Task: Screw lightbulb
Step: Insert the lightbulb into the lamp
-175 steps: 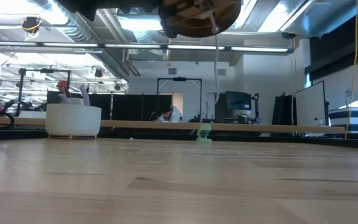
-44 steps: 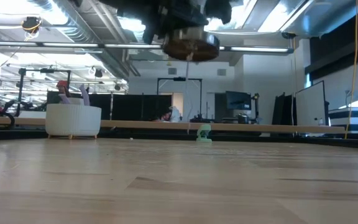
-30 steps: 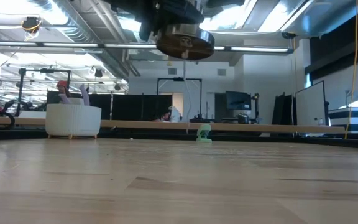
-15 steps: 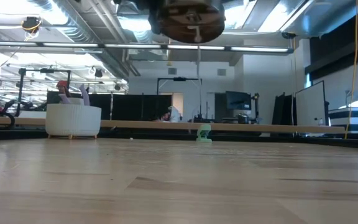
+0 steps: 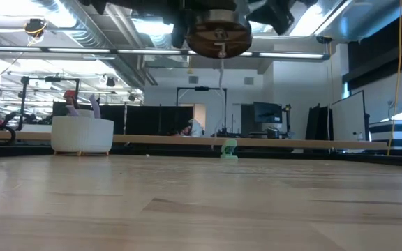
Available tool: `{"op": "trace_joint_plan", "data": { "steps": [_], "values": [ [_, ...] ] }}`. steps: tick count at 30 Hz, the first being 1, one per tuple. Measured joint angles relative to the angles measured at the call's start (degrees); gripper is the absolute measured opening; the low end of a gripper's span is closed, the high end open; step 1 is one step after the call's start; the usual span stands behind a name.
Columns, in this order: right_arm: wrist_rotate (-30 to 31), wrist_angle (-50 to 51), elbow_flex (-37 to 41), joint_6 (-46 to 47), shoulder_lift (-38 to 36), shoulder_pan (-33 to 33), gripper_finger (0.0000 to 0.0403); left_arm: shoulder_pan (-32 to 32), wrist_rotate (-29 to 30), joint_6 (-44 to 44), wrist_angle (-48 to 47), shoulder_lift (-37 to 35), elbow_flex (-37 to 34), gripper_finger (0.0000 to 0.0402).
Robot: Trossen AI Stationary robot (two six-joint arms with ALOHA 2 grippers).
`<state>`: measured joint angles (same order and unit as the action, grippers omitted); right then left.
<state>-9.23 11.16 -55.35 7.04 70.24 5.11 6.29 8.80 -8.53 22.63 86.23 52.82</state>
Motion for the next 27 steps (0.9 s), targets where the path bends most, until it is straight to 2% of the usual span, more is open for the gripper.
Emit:
{"op": "trace_joint_plan", "data": {
  "steps": [4, 7, 17, 23, 27],
  "values": [
    [0.1, -1.2, -2.9, -3.2, -1.6, -2.5, 0.0356, 0.8, -1.4, 0.9, 0.4, 0.0, 0.0, 0.0164],
    [-1.7, -6.9, -3.3, -4.8, -1.9, -4.6, 0.0356, 1.3, -2.1, 1.6, 0.8, 0.0, 0.0, 0.0164],
    [-22.4, -28.9, -3.0, -5.7, 8.1, -6.2, 0.0356, 1.1, -19.0, 1.7, 3.8, 0.0, 0.0, 0.0164],
    [-27.0, -31.2, -5.3, -4.5, 11.5, -6.2, 0.0354, 1.1, -21.7, 1.2, 3.2, 0.0, 0.0, 0.0164],
    [-28.9, -31.2, -6.4, -4.7, 12.0, -6.2, 0.0335, 1.1, -22.0, 1.0, 3.1, 0.0, 0.0, 0.0164]
  ]
}}
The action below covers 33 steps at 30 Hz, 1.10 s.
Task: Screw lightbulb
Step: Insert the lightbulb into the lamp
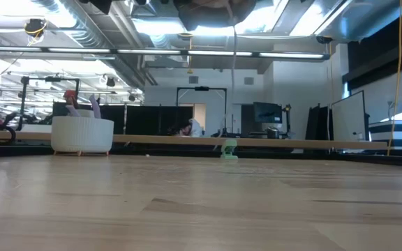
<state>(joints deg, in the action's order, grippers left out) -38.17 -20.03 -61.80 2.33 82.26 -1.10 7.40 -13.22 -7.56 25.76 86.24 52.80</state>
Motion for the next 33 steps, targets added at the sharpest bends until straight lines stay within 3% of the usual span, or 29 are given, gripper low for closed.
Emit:
{"op": "trace_joint_plan", "data": {
  "steps": [7, 16, 22, 28, 33],
  "values": [
    [1.3, 1.4, -0.1, -1.9, 0.0, 1.5, 0.0281, -0.4, -0.2, -1.5, -0.5, 0.0, 0.0, 0.0164],
    [7.2, 4.1, -0.2, -2.9, -0.2, 2.3, 0.0276, -0.5, 1.6, -1.5, -1.3, 0.1, -0.1, 0.0164],
    [19.0, 9.4, -0.2, 1.5, -1.4, 2.4, 0.0254, 0.0, 12.2, -1.9, -3.1, 0.1, -0.1, 0.0164],
    [36.1, 15.8, -0.3, 2.9, -2.6, 4.3, 0.0252, 1.8, 29.0, -2.1, -6.8, -0.3, -0.2, 0.0164],
    [47.5, 15.8, -0.4, 5.6, -2.2, 6.3, 0.0251, 3.2, 39.4, -2.3, -5.9, -0.2, -0.2, 0.0164]
  ]
}}
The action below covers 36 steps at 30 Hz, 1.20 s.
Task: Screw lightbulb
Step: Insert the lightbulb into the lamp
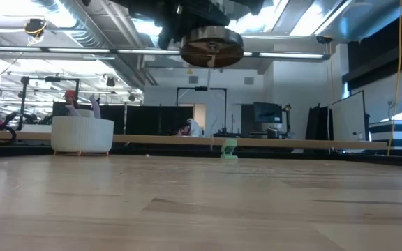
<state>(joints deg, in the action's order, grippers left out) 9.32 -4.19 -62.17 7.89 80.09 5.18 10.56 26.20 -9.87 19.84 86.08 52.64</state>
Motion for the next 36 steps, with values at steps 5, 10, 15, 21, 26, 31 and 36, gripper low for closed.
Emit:
{"op": "trace_joint_plan", "data": {
  "steps": [5, 10, 15, 21, 26, 31, 36],
  "values": [
    [7.1, -0.2, 0.0, 3.1, 1.0, 1.6, 0.0251, 0.8, 4.3, -0.1, 0.0, 0.0, 0.0, 0.0164],
    [3.1, -0.4, 0.1, 1.5, 1.1, 1.5, 0.0262, 1.2, 5.0, 1.3, -1.4, 0.0, 0.0, 0.0164],
    [-0.6, -2.6, 0.3, -1.8, 0.9, 1.6, 0.0309, 1.2, 5.1, 3.5, -1.7, 0.0, 0.1, 0.0164],
    [-3.4, 5.6, -2.3, -5.4, -3.2, 1.6, 0.0351, 1.2, 2.6, 4.6, -2.7, -1.0, 0.4, 0.0164],
    [-7.3, 17.7, -4.5, -6.9, -8.4, 1.6, 0.0356, 1.5, -2.2, 6.2, -2.8, -1.1, 0.3, 0.0164],
    [-12.3, 21.1, -3.9, -10.1, -12.0, 1.6, 0.0347, 0.8, -18.0, 7.1, -2.4, -1.0, 0.3, 0.0164],
    [-19.7, 10.2, -0.2, -11.5, -9.4, 1.6, 0.0335, 0.5, -31.7, 6.0, 1.3, -0.2, 0.3, 0.0164]
  ]
}}
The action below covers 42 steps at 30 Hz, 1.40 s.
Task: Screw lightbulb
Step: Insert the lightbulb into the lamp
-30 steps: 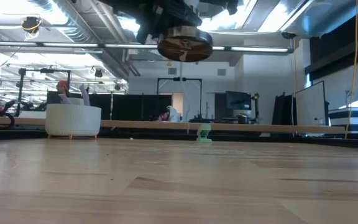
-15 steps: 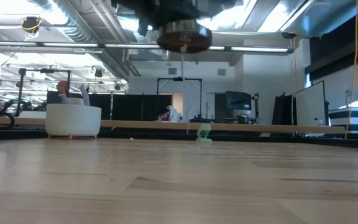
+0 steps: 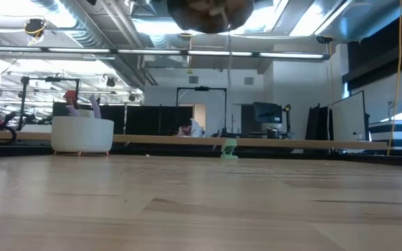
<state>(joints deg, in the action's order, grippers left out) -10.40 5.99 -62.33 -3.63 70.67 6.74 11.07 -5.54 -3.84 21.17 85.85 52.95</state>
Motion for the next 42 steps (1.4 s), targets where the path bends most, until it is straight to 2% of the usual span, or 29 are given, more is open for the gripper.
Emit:
{"op": "trace_joint_plan", "data": {
  "steps": [4, 7, 11, 22, 30, 33, 37, 42],
  "values": [
    [-4.0, -10.6, 0.4, -2.6, 4.3, 0.0, 0.0329, -0.1, -3.0, -0.3, 0.8, 0.4, -0.1, 0.0164],
    [-10.7, -15.9, 0.5, -2.7, 8.1, 0.0, 0.0328, -0.2, -4.3, -0.5, 0.8, 0.5, -0.1, 0.0164],
    [-12.7, -21.5, 0.4, -2.4, 11.0, 0.0, 0.0328, -0.1, -5.0, -0.7, 0.6, 0.5, -0.1, 0.0164],
    [-14.3, -23.1, 0.5, -2.2, 12.9, 0.0, 0.0325, -0.4, -5.1, -2.3, 0.0, 0.5, -0.1, 0.0164],
    [-14.1, -22.2, 0.4, -2.1, 13.6, 0.0, 0.0263, -1.0, -3.9, -3.4, -1.2, 0.6, -0.2, 0.0164],
    [-11.4, -20.9, 0.4, -1.9, 13.1, 0.0, 0.0244, -1.0, -1.1, -3.4, -1.7, 0.6, -0.2, 0.0164],
    [-3.7, -17.9, 0.4, -1.3, 12.1, 0.2, 0.0240, -0.8, 4.9, -3.2, -2.7, 0.2, -0.3, 0.0164],
    [7.7, -15.5, 0.3, 1.7, 11.6, 0.1, 0.0240, 0.7, 20.0, -2.5, -4.1, -0.7, -0.3, 0.0164]
  ]
}}
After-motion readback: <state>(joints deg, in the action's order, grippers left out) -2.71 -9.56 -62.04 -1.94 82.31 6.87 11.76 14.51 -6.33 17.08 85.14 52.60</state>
